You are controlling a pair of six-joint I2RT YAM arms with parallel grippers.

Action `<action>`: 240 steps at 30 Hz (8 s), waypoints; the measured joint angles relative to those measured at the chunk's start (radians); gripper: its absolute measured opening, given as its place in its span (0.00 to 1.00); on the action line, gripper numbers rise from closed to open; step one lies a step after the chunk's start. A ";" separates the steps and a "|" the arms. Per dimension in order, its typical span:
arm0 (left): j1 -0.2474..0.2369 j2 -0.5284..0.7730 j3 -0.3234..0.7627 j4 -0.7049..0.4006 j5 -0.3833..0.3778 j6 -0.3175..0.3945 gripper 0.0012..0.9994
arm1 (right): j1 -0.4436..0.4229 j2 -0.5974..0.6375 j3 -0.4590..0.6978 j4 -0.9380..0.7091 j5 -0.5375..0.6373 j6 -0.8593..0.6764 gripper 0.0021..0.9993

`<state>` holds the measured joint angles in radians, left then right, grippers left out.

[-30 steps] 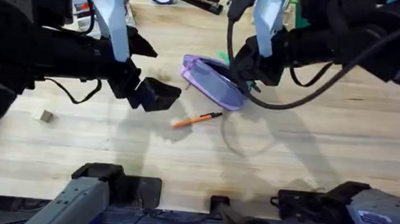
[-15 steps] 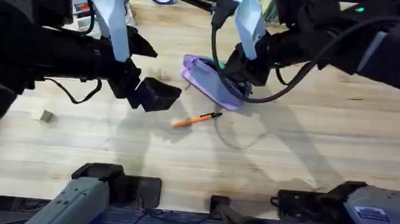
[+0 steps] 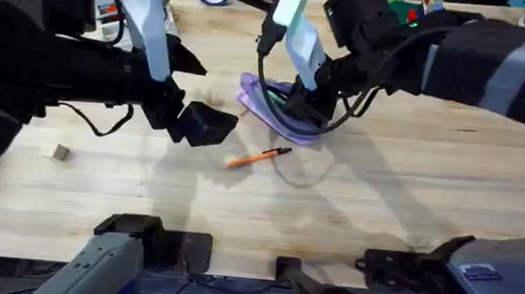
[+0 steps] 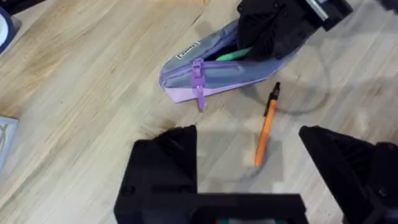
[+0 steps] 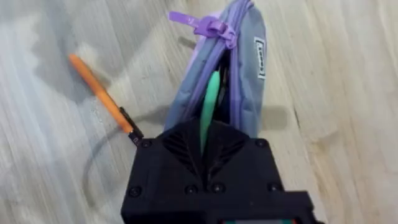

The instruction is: Unzip the bag, pick up the pens from the table one at a time and place them inside, then zip the bag closed.

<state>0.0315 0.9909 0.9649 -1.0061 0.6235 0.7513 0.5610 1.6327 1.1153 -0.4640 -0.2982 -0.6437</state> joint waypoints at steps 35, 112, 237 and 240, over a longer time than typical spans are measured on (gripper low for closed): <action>0.000 0.000 0.000 0.000 0.000 0.000 0.99 | 0.000 0.012 0.001 0.004 0.005 0.009 1.00; -0.513 0.116 0.000 -0.104 -0.344 -0.032 1.00 | -0.214 -0.362 0.001 -0.037 0.261 0.432 1.00; -0.610 0.120 -0.166 0.242 -0.437 -0.014 0.04 | -0.363 -0.440 0.001 -0.049 0.261 0.435 1.00; -0.610 0.071 -0.166 0.270 -0.433 0.024 0.04 | -0.363 -0.440 0.001 -0.052 0.261 0.435 1.00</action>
<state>-0.5781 1.0617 0.7994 -0.7360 0.1902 0.7750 0.1978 1.1931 1.1160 -0.5164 -0.0372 -0.2090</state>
